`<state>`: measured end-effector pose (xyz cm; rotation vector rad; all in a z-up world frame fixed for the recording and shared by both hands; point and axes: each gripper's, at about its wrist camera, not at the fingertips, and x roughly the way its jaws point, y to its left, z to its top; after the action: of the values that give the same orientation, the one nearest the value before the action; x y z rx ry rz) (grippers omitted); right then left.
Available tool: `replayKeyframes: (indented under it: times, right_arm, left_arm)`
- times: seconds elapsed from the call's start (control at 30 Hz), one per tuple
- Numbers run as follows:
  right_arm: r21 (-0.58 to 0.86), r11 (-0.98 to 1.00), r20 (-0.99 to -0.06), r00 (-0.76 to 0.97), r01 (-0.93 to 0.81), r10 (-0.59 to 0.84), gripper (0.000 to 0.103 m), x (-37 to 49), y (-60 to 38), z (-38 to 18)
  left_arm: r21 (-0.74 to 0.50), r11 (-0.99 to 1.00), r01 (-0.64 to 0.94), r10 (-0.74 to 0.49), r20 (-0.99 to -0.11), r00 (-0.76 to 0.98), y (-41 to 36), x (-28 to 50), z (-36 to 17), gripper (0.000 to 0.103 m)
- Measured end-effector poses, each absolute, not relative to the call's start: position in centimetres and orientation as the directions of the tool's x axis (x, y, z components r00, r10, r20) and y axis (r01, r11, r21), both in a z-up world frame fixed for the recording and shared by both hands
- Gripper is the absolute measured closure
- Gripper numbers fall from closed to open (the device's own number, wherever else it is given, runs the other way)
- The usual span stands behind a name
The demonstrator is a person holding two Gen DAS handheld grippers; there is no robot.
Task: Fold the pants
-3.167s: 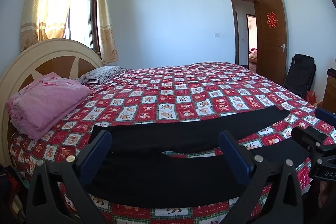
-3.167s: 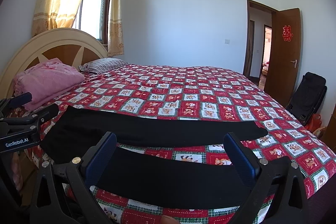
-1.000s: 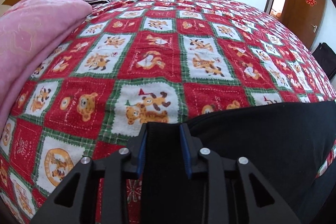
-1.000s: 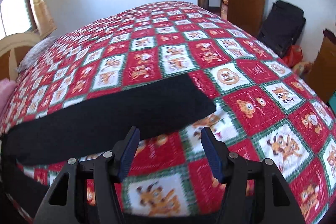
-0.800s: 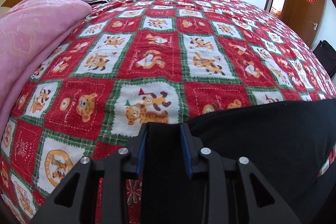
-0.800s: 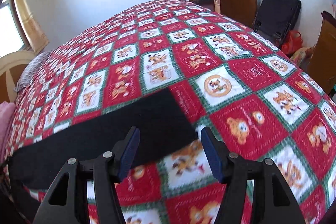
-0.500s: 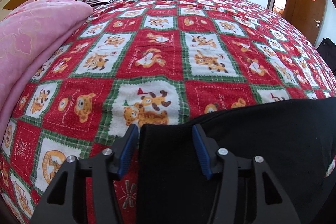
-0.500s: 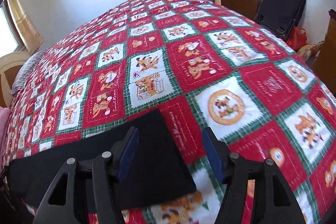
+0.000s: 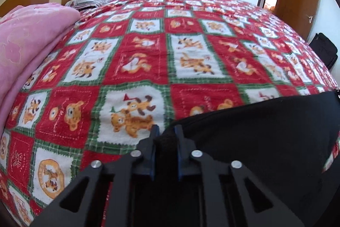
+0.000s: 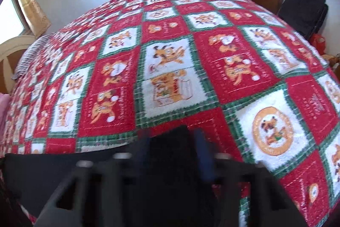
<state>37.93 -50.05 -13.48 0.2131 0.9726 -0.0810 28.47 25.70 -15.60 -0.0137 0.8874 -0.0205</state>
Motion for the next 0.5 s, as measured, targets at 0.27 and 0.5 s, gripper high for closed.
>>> replayKeyframes:
  times: [0.27, 0.5]
  right_arm:
    - [0.114, 0.987, -0.780, 0.625, 0.113, 0.019, 0.094, 36.1, -49.0, -10.6]
    - [0.126, 0.990, -0.701, 0.712, 0.066, 0.042, 0.094, 32.0, -48.8, -7.2]
  left_arm:
    - [-0.122, 0.992, -0.009, -0.083, -0.721, 0.688, 27.3, 28.0, -14.5, 0.090]
    - [-0.177, 0.984, 0.032, -0.142, -0.654, 0.743, 27.6, 26.4, -12.8, 0.090]
